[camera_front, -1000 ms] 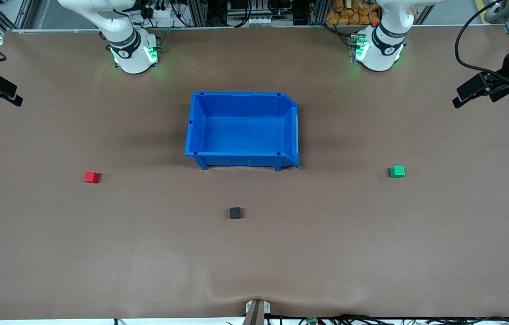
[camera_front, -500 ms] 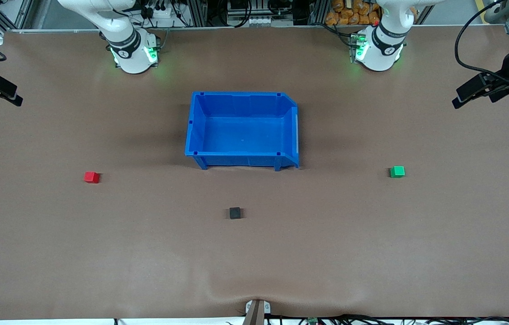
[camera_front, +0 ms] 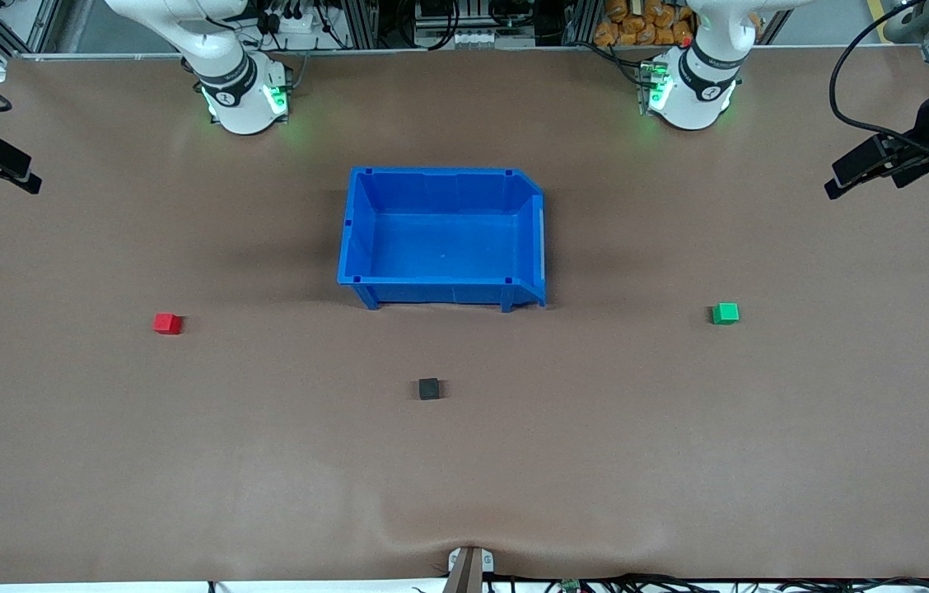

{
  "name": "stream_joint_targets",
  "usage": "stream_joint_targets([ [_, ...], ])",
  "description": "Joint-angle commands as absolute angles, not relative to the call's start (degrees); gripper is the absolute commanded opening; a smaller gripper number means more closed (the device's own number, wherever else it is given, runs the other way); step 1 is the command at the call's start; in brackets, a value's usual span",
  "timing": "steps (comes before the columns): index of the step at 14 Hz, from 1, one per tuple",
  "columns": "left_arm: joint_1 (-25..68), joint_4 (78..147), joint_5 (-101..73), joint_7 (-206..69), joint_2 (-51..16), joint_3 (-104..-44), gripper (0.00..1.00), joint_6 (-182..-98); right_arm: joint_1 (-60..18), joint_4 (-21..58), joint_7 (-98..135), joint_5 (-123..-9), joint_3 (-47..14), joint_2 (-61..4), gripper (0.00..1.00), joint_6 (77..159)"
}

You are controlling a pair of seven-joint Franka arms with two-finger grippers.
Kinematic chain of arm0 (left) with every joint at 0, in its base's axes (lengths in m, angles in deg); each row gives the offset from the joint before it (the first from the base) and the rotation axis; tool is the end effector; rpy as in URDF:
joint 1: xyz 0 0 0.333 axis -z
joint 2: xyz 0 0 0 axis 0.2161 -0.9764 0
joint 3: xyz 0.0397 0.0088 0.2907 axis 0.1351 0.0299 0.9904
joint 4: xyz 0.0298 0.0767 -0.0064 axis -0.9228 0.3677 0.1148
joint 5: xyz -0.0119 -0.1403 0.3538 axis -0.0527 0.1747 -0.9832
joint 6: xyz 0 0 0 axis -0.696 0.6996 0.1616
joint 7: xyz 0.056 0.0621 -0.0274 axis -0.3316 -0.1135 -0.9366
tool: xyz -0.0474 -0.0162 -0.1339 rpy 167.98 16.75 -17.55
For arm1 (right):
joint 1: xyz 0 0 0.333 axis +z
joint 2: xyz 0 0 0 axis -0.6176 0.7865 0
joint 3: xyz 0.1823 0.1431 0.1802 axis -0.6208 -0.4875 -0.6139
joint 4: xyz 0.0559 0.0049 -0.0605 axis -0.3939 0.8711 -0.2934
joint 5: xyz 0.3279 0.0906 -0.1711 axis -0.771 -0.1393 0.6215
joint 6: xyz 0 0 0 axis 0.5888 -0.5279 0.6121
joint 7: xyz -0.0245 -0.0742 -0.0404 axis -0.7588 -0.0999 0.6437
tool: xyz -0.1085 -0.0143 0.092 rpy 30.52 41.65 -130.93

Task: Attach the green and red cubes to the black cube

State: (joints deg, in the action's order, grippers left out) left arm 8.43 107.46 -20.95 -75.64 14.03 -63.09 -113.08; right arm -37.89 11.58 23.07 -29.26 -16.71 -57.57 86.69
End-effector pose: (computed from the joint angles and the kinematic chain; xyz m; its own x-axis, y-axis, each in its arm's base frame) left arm 0.5105 -0.0355 0.5827 0.9831 0.1828 0.0108 0.1823 -0.9827 0.0323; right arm 0.5000 -0.0449 0.5901 0.9958 -0.0785 -0.0463 -0.0788 -0.9969 -0.0066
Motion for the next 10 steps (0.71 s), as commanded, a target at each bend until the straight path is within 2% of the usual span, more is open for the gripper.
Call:
stream_joint_targets([
  [1, 8.26, 107.07, -20.45, -75.67, 13.23, -63.35, 1.00, -112.67, -37.53, 11.34, 23.39, -28.94, -16.55, -57.84, 1.00, 86.09],
  [10, 7.82, 107.06, -19.92, -75.40, 13.14, -63.17, 1.00, -113.11, -37.44, 11.43, 23.39, -28.94, -16.55, -57.84, 1.00, 86.01],
])
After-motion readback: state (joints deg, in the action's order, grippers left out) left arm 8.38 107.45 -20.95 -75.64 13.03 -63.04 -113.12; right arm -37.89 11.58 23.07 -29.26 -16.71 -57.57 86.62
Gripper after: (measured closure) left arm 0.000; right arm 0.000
